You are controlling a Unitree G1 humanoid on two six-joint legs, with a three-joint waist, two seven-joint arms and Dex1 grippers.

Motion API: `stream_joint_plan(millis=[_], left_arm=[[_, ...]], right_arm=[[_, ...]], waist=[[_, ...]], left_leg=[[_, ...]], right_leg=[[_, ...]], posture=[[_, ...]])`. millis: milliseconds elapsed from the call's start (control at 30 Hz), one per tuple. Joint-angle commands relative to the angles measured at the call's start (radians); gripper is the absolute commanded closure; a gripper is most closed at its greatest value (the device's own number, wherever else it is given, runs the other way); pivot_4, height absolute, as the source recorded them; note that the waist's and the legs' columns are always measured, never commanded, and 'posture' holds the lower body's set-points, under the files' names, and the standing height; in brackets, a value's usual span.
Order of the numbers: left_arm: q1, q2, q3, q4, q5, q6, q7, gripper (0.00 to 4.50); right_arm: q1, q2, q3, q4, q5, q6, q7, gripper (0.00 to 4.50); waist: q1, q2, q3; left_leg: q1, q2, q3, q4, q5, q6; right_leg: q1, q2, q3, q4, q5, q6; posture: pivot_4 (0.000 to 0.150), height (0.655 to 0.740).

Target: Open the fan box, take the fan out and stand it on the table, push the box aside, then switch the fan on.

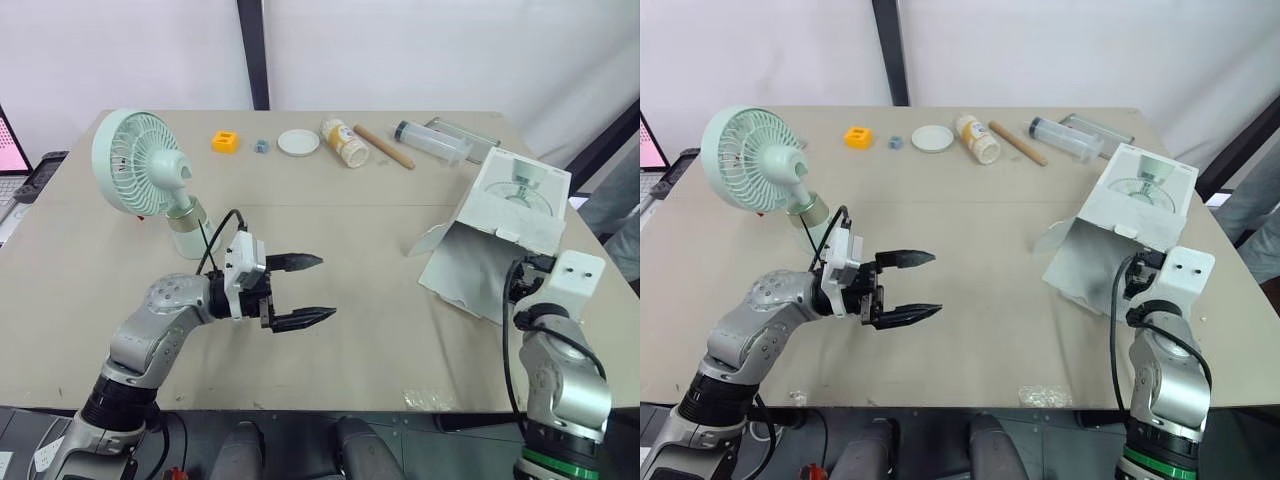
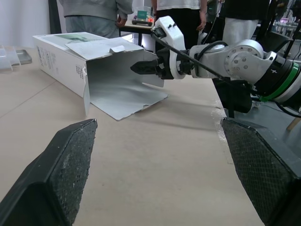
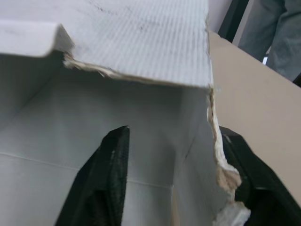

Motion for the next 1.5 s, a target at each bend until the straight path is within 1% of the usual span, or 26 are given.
stream_joint_plan(millis=[33,67,133,233,367,433,500,600,733,900,1033,1133,1333,1433,1500], left_arm=[[-0.014,0.004,0.002,-0.015,0.012,-0.019,-0.003,0.00],[-0.014,0.003,0.001,-0.015,0.013,-0.019,-0.003,0.00],[-0.014,0.001,0.001,-0.014,0.018,-0.021,-0.001,0.00],[-0.012,-0.001,0.000,-0.015,0.025,-0.023,0.002,0.00],[-0.011,-0.004,0.006,-0.014,0.030,-0.024,0.009,0.00],[-0.012,-0.006,0.010,-0.013,0.031,-0.023,0.016,0.00],[-0.012,-0.006,0.015,-0.011,0.031,-0.020,0.024,0.00],[-0.013,-0.008,0.031,-0.004,0.029,-0.008,0.056,0.00],[-0.012,-0.006,0.046,0.004,0.030,0.005,0.091,0.00],[0.021,-0.003,0.078,0.018,0.064,0.005,0.170,0.00],[0.051,-0.006,0.105,0.025,0.084,0.004,0.231,0.00],[0.074,-0.011,0.124,0.020,0.091,0.007,0.273,0.00],[0.134,-0.003,0.152,-0.027,0.101,0.001,0.325,0.00],[0.171,-0.023,0.218,-0.047,0.112,-0.026,0.408,0.00],[0.223,-0.034,0.275,-0.078,0.101,-0.017,0.466,0.00]], right_arm=[[0.032,-0.036,0.001,-0.090,-0.011,0.008,0.015,0.18],[0.049,-0.048,0.009,-0.111,-0.014,0.013,0.027,0.04],[0.075,-0.065,0.018,-0.146,-0.016,0.020,0.045,0.04],[0.122,-0.123,0.044,-0.189,-0.032,-0.024,0.111,0.04],[0.136,-0.189,0.065,-0.204,-0.007,-0.158,0.239,0.04],[0.114,-0.205,0.071,-0.200,0.050,-0.232,0.330,0.04],[0.091,-0.213,0.075,-0.186,0.100,-0.279,0.400,0.04],[0.046,-0.229,0.123,-0.158,0.205,-0.340,0.571,0.04],[0.001,-0.239,0.197,-0.125,0.297,-0.330,0.717,0.04],[-0.036,-0.256,0.342,-0.014,0.338,-0.335,0.941,0.04],[-0.045,-0.282,0.410,0.072,0.296,-0.406,1.073,0.04],[-0.065,-0.287,0.435,0.137,0.270,-0.463,1.121,0.04],[-0.110,-0.265,0.447,0.199,0.252,-0.505,1.123,0.04],[-0.116,-0.254,0.452,0.209,0.232,-0.531,1.107,0.04],[-0.120,-0.244,0.455,0.210,0.226,-0.539,1.096,0.04]], waist=[[0.000,0.000,0.000],[0.000,0.000,0.000],[0.000,0.000,0.000],[0.000,0.000,0.000],[0.000,0.000,0.000],[-0.001,0.000,0.000],[-0.002,0.000,0.000],[0.000,0.000,0.000],[0.000,0.000,0.000],[0.001,0.000,0.000],[0.002,-0.001,0.000],[0.002,-0.001,0.000],[0.001,-0.001,0.000],[0.002,-0.001,0.000],[0.001,-0.001,0.000]], left_leg=[[0.000,0.000,0.000,0.000,0.000,0.000],[0.000,0.000,0.000,0.000,0.000,0.000],[0.000,0.000,0.000,0.000,0.000,0.000],[0.000,0.000,0.000,0.000,0.000,0.000],[0.000,0.000,0.000,0.000,0.000,0.000],[0.000,0.000,0.000,0.000,0.000,0.000],[0.000,0.000,0.000,0.000,0.000,0.000],[0.000,0.000,0.000,0.000,0.000,0.000],[0.000,0.000,0.000,0.000,0.000,0.000],[0.000,0.000,0.000,0.001,0.000,0.000],[0.000,0.000,0.000,0.001,0.000,0.000],[0.000,0.000,0.000,0.001,0.000,0.000],[0.000,0.000,0.000,0.001,0.000,0.000],[0.000,0.000,0.000,0.001,0.000,0.000],[0.000,0.000,0.000,0.001,0.000,0.000]], right_leg=[[0.000,0.000,0.000,0.000,0.000,0.000],[0.000,0.000,0.000,0.000,0.000,0.000],[0.000,0.000,0.000,0.000,0.000,0.000],[0.000,0.000,0.000,0.000,0.000,0.000],[0.000,0.000,0.000,0.000,0.000,0.000],[0.000,0.000,0.000,0.000,0.000,0.000],[0.000,0.000,0.000,0.000,0.000,0.000],[0.000,0.000,0.000,0.000,0.000,0.000],[0.000,0.000,0.000,0.000,0.000,0.000],[0.001,0.000,0.000,0.000,0.000,0.001],[0.001,0.000,0.000,0.000,0.000,0.001],[0.001,0.000,0.000,0.000,0.000,0.001],[0.001,0.000,0.000,0.000,0.000,0.001],[0.001,0.000,-0.001,0.000,0.000,0.001],[0.001,0.000,-0.001,0.000,0.000,0.001]], posture=[[0.150,0.7400],[0.150,0.7400],[0.150,0.7400],[0.150,0.7400],[0.150,0.7400],[0.150,0.7400],[0.150,0.7400],[0.150,0.7400],[0.150,0.7400],[0.150,0.7400],[0.150,0.7400],[0.150,0.7400],[0.150,0.7400],[0.150,0.7400],[0.150,0.7400]])
